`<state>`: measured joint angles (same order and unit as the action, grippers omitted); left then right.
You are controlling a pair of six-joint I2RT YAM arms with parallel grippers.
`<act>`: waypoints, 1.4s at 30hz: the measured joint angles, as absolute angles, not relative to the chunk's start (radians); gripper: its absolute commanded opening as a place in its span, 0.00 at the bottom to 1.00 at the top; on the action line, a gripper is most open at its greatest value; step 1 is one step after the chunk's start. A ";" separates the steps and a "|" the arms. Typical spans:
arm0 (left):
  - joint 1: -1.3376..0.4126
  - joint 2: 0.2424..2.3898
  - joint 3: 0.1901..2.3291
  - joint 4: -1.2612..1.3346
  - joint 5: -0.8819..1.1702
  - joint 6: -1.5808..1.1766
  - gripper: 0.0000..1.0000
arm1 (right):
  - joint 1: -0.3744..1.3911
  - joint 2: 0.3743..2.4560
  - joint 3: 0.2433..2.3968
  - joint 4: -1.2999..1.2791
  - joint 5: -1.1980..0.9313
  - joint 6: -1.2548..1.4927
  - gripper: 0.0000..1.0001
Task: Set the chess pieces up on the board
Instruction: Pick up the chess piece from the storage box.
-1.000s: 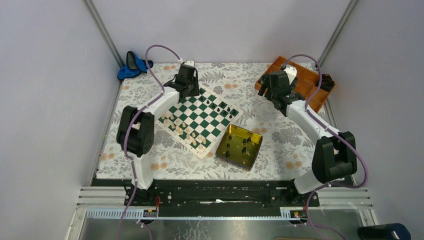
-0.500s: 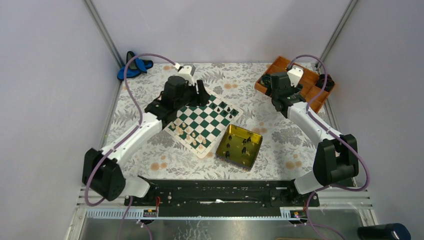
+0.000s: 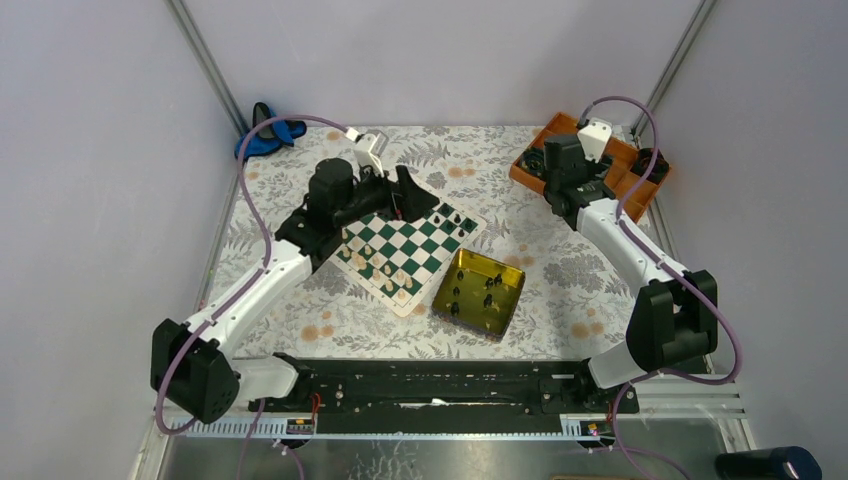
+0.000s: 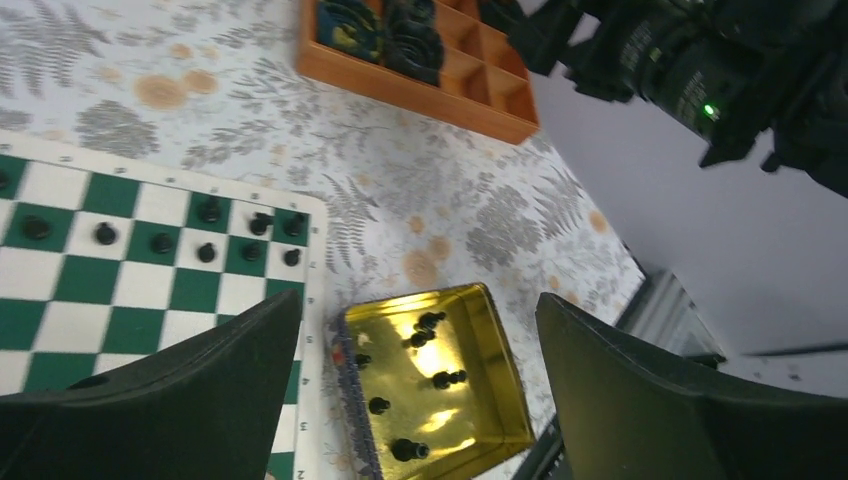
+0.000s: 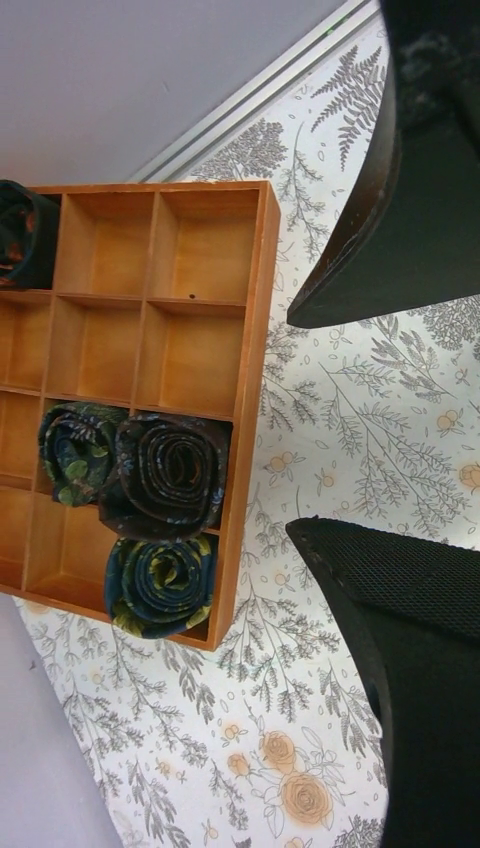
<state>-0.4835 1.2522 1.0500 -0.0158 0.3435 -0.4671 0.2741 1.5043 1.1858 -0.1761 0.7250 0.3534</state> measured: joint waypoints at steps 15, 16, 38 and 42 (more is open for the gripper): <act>-0.545 1.469 1.100 -0.107 0.480 -0.481 0.98 | 0.274 1.501 1.192 -0.181 0.738 0.338 0.78; -0.573 1.481 1.119 -0.138 0.443 -0.463 0.94 | 0.274 1.498 1.184 -0.181 0.735 0.344 0.77; -0.904 1.735 1.314 -0.451 -0.039 -0.277 0.45 | 0.274 1.385 1.014 -0.226 0.689 0.486 0.66; -0.910 1.766 1.331 -0.455 -0.051 -0.274 0.45 | 0.274 1.379 1.014 -0.228 0.688 0.499 0.65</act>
<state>-0.9100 1.7664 1.3312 -0.4545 -0.0509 -0.2745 0.2741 1.3788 1.0138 -0.2279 0.6880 0.4992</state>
